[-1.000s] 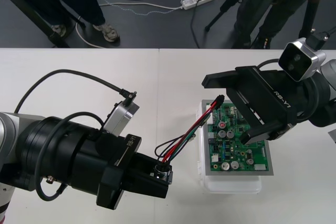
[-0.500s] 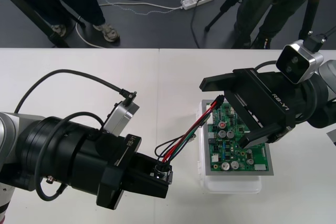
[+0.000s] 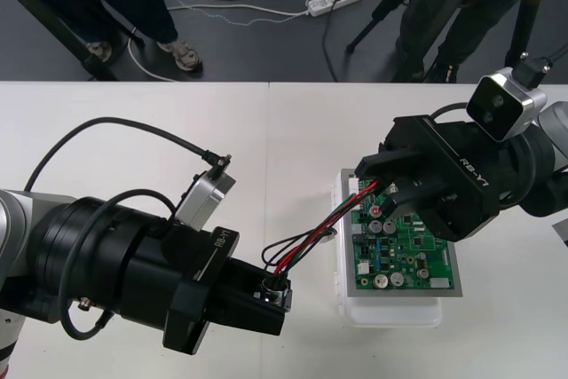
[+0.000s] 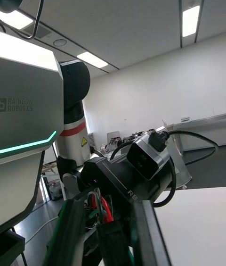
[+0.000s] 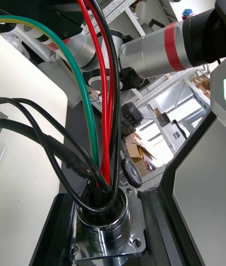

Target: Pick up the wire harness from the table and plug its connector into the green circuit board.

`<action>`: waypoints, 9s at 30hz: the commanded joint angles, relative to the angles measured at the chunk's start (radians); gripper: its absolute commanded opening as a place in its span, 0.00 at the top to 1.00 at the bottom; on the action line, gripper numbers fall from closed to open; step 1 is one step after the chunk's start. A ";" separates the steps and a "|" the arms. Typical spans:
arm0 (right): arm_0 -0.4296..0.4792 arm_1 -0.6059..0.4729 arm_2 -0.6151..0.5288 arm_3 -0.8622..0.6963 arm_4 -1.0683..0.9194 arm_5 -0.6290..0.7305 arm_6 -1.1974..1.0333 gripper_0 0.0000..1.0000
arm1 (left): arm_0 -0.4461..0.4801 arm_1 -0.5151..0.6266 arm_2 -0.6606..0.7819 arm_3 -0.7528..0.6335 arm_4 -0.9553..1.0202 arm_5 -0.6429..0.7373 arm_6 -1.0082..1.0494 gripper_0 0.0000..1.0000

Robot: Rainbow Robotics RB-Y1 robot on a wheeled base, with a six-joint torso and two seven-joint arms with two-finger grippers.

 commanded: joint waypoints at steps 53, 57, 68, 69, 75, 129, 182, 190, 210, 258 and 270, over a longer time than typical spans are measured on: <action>-0.030 -0.028 0.010 0.030 -0.046 -0.006 -0.091 1.00 | -0.036 -0.015 0.001 -0.036 0.020 0.031 -0.022 0.00; -0.021 -0.026 0.010 0.030 -0.038 -0.006 -0.093 1.00 | -0.041 -0.007 0.024 -0.036 0.020 0.051 -0.037 0.00; 0.002 -0.009 0.010 0.029 -0.028 -0.006 -0.094 1.00 | -0.045 0.042 0.099 -0.036 0.018 0.103 -0.054 0.00; 0.004 -0.008 0.010 0.029 -0.028 -0.006 -0.096 1.00 | -0.047 0.046 0.104 -0.036 0.020 0.107 -0.056 0.00; 0.011 0.008 0.010 0.027 -0.015 -0.006 -0.094 1.00 | -0.045 0.065 0.139 -0.036 0.026 0.146 -0.066 0.00; 0.145 0.157 -0.228 -0.332 0.456 0.117 -0.170 1.00 | -0.190 0.155 0.134 -0.036 0.170 0.318 -0.497 0.00; 0.246 0.244 -0.297 -0.494 0.603 0.284 -0.156 1.00 | -0.188 0.101 -0.013 0.024 0.107 0.350 -0.698 0.00; 0.266 0.238 -0.300 -0.497 0.597 0.281 -0.160 1.00 | -0.190 0.083 -0.047 0.056 0.106 0.377 -0.706 0.00; 0.293 0.238 -0.303 -0.516 0.598 0.293 -0.163 1.00 | -0.202 0.083 -0.102 0.056 0.073 0.445 -0.703 0.00; 0.292 0.241 -0.296 -0.516 0.598 0.307 -0.157 1.00 | -0.239 0.068 -0.122 0.058 0.040 0.482 -0.701 1.00; 0.292 0.241 -0.296 -0.516 0.598 0.307 -0.156 0.87 | -0.240 0.068 -0.122 0.058 0.046 0.483 -0.701 1.00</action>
